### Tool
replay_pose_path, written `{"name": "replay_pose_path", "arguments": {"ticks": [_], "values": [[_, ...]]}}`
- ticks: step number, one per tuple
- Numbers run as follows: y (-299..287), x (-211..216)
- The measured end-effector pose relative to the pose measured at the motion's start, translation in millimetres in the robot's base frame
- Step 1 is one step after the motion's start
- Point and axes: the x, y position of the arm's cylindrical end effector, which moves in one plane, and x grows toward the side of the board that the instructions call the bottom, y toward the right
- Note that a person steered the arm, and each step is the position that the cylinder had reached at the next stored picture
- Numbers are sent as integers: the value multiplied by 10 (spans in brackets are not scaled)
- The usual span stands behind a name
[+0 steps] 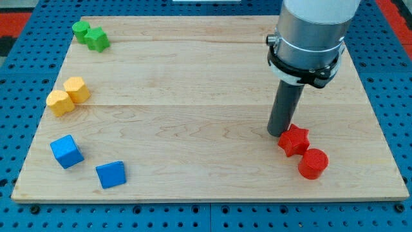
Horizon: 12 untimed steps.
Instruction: Slightly move the yellow blocks to the right of the board
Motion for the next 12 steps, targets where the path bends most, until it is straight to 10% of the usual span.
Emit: {"name": "replay_pose_path", "arguments": {"ticks": [6,10,12], "values": [[-808,109],[-3875,-106],[-3504,-742]]}}
